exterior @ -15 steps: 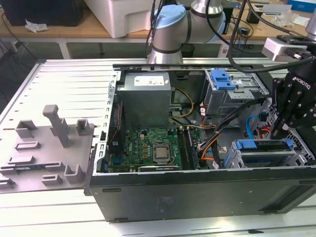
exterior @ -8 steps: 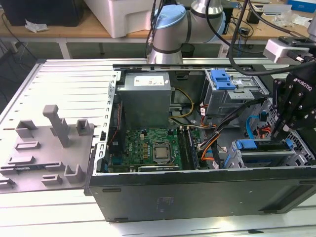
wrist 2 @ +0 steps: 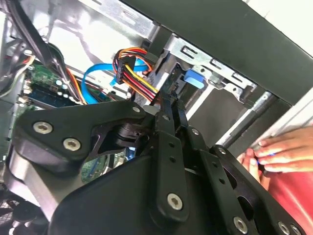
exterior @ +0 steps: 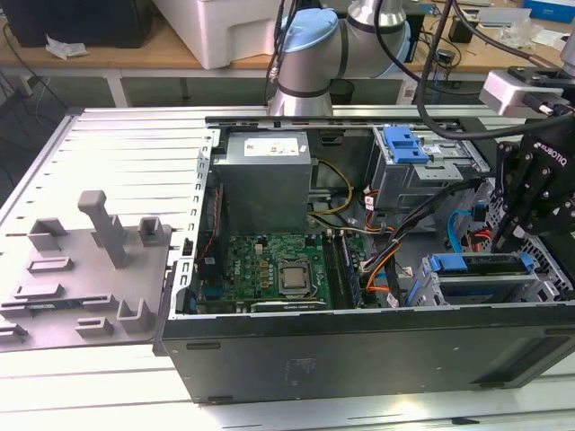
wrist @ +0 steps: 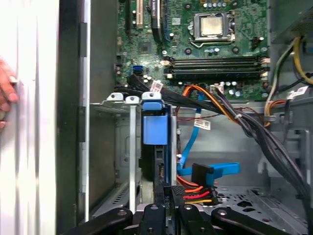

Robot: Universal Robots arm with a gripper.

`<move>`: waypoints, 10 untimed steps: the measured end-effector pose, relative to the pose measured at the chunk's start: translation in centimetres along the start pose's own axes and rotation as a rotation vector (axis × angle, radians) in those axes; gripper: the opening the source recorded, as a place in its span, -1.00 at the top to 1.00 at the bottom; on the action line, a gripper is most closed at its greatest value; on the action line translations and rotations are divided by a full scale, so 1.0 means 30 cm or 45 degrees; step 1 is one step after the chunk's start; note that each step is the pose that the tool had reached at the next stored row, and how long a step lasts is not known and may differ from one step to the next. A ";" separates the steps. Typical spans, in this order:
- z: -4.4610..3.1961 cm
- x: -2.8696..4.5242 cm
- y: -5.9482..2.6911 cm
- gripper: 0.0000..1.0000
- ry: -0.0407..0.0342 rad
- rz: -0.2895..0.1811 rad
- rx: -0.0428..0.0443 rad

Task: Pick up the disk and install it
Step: 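Insert the first disk wire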

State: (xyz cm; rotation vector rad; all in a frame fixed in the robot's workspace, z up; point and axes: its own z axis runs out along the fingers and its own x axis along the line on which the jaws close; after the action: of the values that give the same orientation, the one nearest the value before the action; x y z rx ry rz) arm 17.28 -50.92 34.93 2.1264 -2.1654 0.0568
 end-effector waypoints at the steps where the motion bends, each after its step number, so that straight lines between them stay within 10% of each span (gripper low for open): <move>1: 0.001 0.006 0.000 0.66 -0.0147 -0.001 0.000; 10: 0.002 0.023 -0.001 0.66 -0.0338 -0.003 -0.001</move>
State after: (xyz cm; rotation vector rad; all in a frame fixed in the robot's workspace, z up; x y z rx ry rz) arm 17.28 -51.60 34.93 2.1414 -2.1774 0.0281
